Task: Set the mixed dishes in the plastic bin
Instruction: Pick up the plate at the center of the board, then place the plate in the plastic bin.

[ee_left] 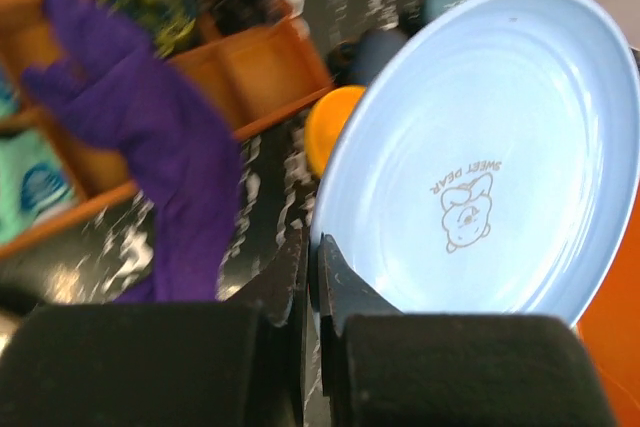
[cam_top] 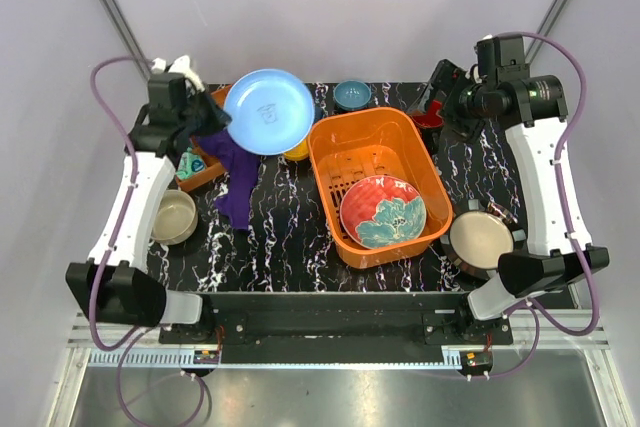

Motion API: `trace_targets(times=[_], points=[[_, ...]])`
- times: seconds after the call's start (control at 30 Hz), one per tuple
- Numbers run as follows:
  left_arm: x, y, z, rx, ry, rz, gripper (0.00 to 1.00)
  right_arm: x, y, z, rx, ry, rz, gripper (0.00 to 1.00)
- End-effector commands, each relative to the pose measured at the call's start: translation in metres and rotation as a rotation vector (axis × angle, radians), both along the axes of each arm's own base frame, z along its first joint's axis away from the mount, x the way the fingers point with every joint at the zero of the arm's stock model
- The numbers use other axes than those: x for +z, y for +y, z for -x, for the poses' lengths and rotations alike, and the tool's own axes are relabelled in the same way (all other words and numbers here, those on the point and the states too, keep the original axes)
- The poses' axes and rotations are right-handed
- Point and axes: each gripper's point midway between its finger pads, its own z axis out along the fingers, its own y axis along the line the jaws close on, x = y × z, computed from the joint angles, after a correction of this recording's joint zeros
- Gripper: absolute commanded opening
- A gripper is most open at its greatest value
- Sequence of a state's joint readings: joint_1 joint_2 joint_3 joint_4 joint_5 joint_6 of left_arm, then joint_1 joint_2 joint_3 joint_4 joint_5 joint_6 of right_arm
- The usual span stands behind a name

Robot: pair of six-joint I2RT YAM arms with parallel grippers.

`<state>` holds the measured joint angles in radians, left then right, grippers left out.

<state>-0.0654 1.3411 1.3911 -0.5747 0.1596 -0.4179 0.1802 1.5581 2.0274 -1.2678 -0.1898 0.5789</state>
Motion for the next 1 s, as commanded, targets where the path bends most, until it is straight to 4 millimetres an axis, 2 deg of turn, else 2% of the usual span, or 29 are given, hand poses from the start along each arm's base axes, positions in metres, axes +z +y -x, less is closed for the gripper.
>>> trace_targets(times=[0.0, 0.07, 0.1, 0.17, 0.2, 0.3, 0.37, 0.47, 0.6, 0.67, 0.77, 0.97], points=[[0.044, -0.058, -0.021, -0.154, -0.102, -0.020, 0.00, 0.029, -0.019, -0.005, -0.115, -0.111, 0.039, 1.00], [0.054, -0.080, -0.024, -0.214, -0.122, -0.015, 0.00, 0.032, -0.022, -0.003, -0.137, -0.116, 0.041, 1.00], [0.045, -0.100, -0.025, -0.263, -0.098, -0.018, 0.00, 0.035, -0.026, -0.001, -0.157, -0.127, 0.051, 1.00], [0.044, -0.122, -0.024, -0.329, -0.097, -0.046, 0.00, 0.036, -0.031, 0.001, -0.176, -0.133, 0.059, 1.00], [0.032, -0.141, -0.022, -0.372, -0.072, -0.062, 0.00, 0.039, -0.035, 0.004, -0.184, -0.144, 0.059, 1.00], [0.016, -0.170, -0.013, -0.450, -0.042, -0.103, 0.00, 0.037, -0.042, 0.009, -0.205, -0.140, 0.059, 1.00], [-0.003, -0.177, -0.010, -0.475, -0.006, -0.131, 0.00, 0.034, -0.044, 0.012, -0.211, -0.131, 0.060, 1.00], [-0.019, -0.191, -0.003, -0.515, 0.026, -0.144, 0.00, 0.032, -0.047, 0.016, -0.218, -0.127, 0.060, 1.00], [-0.043, -0.219, 0.012, -0.592, 0.059, -0.187, 0.00, 0.028, -0.048, 0.020, -0.217, -0.117, 0.057, 1.00], [-0.062, -0.236, 0.024, -0.643, 0.094, -0.214, 0.00, 0.025, -0.047, 0.021, -0.212, -0.107, 0.053, 1.00], [-0.087, -0.246, 0.038, -0.663, 0.143, -0.227, 0.00, 0.024, -0.045, 0.020, -0.200, -0.105, 0.044, 1.00], [-0.123, -0.250, 0.051, -0.664, 0.205, -0.205, 0.00, 0.022, -0.041, 0.021, -0.166, -0.099, 0.041, 1.00]])
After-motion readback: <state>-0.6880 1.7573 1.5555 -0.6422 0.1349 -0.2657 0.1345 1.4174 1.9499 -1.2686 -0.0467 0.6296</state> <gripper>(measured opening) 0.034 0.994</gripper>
